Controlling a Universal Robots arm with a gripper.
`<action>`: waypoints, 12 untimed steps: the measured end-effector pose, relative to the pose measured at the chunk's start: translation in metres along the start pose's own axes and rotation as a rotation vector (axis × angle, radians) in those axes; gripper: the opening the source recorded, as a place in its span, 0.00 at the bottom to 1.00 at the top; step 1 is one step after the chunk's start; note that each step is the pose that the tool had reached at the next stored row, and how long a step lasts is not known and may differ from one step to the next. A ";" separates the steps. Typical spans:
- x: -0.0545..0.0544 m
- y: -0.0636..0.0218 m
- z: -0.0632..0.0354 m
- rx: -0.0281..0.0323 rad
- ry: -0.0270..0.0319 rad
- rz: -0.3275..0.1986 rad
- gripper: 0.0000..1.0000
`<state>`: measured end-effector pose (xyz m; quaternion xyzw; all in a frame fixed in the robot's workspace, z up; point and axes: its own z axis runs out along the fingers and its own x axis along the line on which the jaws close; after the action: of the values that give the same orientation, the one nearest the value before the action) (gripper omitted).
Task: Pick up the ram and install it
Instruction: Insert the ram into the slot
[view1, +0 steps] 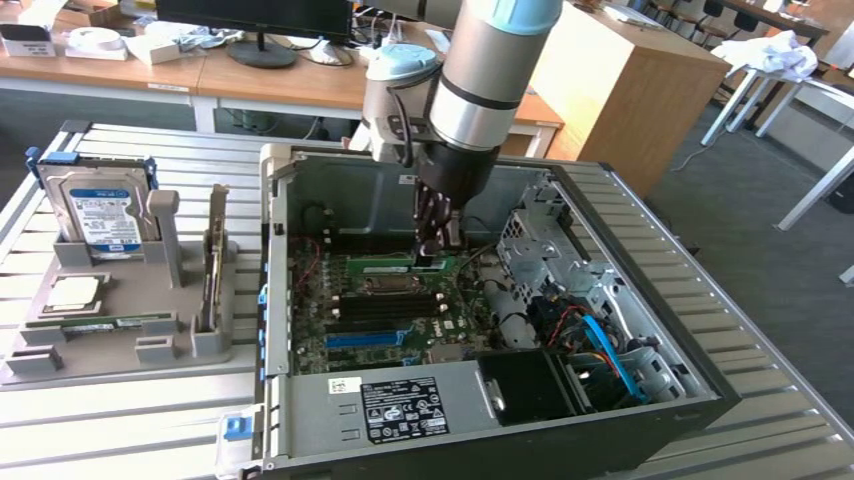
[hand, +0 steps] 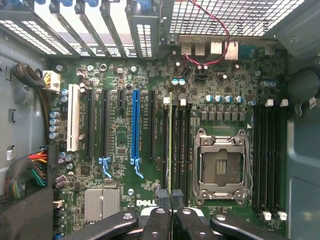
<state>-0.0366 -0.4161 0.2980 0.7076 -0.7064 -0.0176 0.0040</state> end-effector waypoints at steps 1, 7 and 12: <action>0.000 0.0000 0.0000 0.0000 0.0000 0.000 0.12; 0.002 -0.0001 0.0000 0.0001 0.0000 0.000 0.12; 0.002 0.0000 0.0000 0.0000 0.0000 0.000 0.12</action>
<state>-0.0366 -0.4183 0.2980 0.7075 -0.7065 -0.0176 0.0040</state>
